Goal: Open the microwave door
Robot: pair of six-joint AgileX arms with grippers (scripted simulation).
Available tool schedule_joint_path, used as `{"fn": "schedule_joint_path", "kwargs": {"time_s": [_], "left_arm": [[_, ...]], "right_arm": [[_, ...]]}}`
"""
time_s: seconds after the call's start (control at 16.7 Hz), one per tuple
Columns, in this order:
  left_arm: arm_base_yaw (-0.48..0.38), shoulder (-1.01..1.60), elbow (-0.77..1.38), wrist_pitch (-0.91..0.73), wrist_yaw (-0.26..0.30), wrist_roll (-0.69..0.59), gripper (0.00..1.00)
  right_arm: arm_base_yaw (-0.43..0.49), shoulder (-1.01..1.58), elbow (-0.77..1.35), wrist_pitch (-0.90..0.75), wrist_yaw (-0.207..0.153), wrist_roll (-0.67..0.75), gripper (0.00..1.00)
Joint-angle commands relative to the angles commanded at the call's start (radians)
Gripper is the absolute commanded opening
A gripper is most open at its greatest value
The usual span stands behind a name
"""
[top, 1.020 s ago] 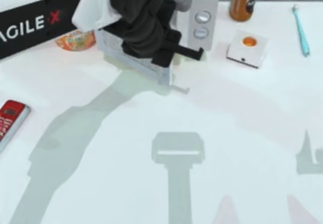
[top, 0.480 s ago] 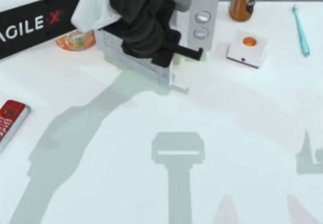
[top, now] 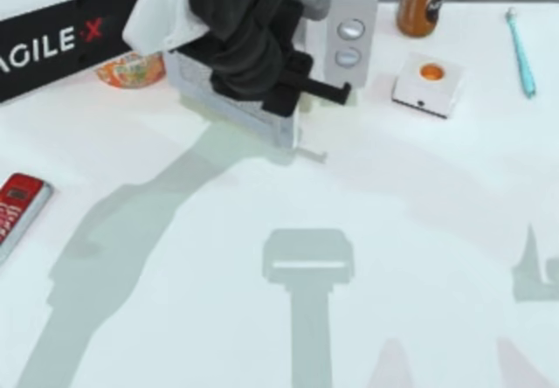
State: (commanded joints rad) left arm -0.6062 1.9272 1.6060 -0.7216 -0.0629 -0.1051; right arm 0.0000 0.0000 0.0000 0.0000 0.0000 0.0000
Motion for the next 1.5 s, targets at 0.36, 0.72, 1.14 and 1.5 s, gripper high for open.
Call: {"fn": "schedule_joint_path", "kwargs": {"time_s": [0.36, 0.72, 1.14, 1.5], "left_arm": [[-0.005, 0.001, -0.005, 0.001, 0.009, -0.001, 0.00], [0.034, -0.071, -0.091, 0.028, 0.069, 0.118, 0.00], [0.038, -0.076, -0.101, 0.028, 0.076, 0.130, 0.00], [0.038, -0.076, -0.101, 0.028, 0.076, 0.130, 0.00]], "right_arm": [[0.000, 0.000, 0.000, 0.000, 0.000, 0.000, 1.00], [0.000, 0.000, 0.000, 0.000, 0.000, 0.000, 1.00], [0.000, 0.000, 0.000, 0.000, 0.000, 0.000, 1.00], [0.000, 0.000, 0.000, 0.000, 0.000, 0.000, 1.00]]}}
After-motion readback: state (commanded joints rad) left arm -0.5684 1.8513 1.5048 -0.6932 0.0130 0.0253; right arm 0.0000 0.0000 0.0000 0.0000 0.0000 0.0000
